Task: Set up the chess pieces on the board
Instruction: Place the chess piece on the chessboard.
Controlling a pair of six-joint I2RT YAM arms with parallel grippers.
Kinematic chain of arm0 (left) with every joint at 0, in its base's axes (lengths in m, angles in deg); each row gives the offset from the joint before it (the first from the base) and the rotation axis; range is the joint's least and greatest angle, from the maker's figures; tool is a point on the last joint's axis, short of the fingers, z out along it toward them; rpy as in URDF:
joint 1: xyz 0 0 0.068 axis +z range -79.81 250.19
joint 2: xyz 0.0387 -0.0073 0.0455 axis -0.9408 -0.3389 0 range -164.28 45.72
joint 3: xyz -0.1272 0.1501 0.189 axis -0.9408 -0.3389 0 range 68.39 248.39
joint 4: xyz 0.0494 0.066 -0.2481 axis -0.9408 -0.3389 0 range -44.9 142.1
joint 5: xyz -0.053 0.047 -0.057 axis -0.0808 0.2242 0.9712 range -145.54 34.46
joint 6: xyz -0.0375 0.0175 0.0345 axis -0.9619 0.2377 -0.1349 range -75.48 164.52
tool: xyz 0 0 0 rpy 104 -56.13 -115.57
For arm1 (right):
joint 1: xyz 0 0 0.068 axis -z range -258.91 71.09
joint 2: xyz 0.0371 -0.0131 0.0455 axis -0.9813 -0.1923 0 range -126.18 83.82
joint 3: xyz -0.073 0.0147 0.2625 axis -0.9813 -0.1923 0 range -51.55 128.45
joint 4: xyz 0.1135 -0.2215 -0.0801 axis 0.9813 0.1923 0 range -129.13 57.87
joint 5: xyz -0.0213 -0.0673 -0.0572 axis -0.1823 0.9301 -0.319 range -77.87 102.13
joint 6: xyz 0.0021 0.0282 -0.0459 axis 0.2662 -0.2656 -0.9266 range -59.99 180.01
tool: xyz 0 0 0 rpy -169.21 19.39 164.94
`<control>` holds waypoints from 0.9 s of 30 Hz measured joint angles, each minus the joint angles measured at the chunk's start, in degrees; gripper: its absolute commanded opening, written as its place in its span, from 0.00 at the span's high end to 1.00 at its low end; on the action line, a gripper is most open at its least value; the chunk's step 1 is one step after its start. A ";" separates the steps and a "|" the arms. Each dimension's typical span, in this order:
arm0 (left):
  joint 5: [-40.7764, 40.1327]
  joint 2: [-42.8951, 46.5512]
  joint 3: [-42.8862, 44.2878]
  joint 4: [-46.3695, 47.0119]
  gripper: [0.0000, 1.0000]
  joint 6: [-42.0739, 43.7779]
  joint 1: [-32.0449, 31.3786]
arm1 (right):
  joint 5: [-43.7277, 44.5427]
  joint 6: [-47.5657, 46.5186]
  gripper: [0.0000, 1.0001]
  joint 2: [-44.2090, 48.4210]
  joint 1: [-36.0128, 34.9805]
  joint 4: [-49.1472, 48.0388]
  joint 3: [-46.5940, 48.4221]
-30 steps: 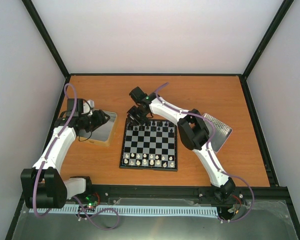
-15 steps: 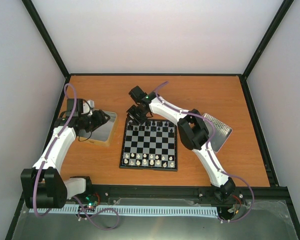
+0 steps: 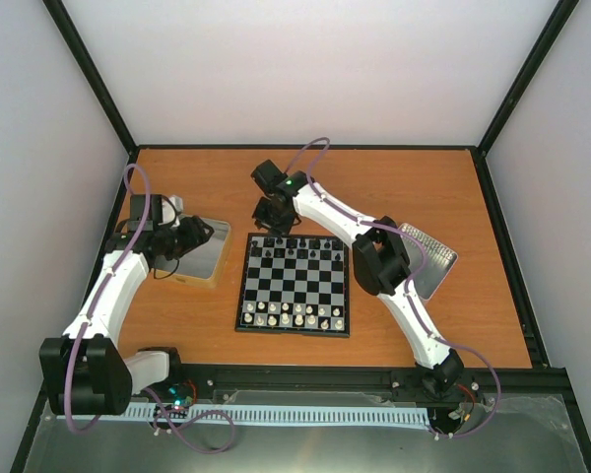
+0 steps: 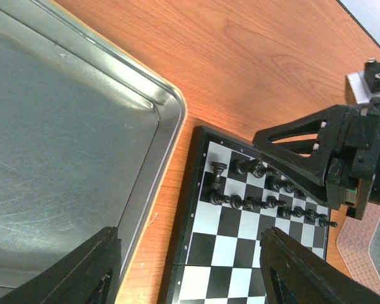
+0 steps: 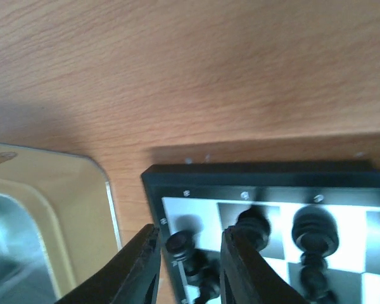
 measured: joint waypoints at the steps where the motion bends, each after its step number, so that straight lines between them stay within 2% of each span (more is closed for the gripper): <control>1: -0.55 0.00 0.04 -0.11 0.39 -0.39 0.00 | 1.31 -2.14 0.70 0.00 -0.07 0.70 0.07; 4: -1.53 0.00 0.07 -0.28 0.39 -1.31 0.04 | 4.83 -8.15 0.64 0.00 -0.52 1.95 0.63; 7: -1.62 -0.02 0.09 -0.33 0.39 -1.92 0.04 | 7.32 -13.07 0.64 0.00 -1.55 2.64 1.27; 10: -1.55 -0.07 0.09 -0.33 0.39 -2.16 0.04 | 8.48 -16.72 0.68 0.00 -2.84 2.84 1.44; 12: -1.44 -0.13 0.09 -0.33 0.39 -2.25 0.07 | 9.35 -18.75 0.77 0.00 -3.67 2.89 1.51; 13: -1.42 -0.15 0.09 -0.33 0.39 -2.32 0.09 | 9.86 -19.61 0.79 0.00 -4.07 2.86 1.51; 27: -1.18 -0.28 0.09 -0.33 0.39 -2.36 0.09 | 14.80 -24.35 0.79 0.00 -5.60 4.04 1.81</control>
